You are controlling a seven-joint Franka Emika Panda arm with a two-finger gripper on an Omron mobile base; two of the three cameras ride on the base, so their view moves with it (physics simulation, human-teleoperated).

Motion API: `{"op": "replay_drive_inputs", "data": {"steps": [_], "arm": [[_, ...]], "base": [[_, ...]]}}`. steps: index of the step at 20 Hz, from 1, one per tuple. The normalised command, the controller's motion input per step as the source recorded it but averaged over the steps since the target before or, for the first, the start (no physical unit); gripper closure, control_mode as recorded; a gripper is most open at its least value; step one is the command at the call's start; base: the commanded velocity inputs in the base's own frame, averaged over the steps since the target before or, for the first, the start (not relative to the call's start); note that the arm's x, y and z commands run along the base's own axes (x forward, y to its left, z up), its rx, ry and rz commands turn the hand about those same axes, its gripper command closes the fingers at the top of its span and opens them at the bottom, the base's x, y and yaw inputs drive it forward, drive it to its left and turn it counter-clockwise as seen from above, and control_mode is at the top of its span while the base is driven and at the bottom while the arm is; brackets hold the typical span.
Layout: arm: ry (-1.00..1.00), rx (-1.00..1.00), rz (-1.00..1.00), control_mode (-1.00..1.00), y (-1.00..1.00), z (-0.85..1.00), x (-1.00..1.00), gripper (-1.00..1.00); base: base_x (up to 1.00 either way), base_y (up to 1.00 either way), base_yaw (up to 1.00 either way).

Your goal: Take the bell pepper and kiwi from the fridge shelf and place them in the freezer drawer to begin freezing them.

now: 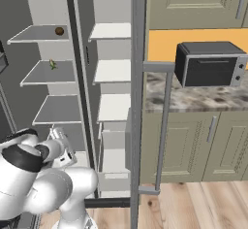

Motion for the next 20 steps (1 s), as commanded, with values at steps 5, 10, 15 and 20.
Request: {"op": "replay_drive_inputs", "data": {"steps": [5, 10, 15, 20], "arm": [[-0.05, -0.06, 0.0, -1.0, -0.04, 0.9, -0.17, -1.0], [0.0, -0.01, 0.0, -1.0, -0.04, 0.94, 0.0, -1.0], [0.0, -0.04, 0.0, -1.0, -0.12, 0.9, 0.02, -1.0], [0.0, -0.04, 0.0, -1.0, -0.41, 0.76, 0.07, -1.0]], "base": [[0.0, 0.0, 0.0], [0.0, 0.0, 0.0], [0.0, 0.0, 0.0], [0.0, 0.0, 0.0]]}}
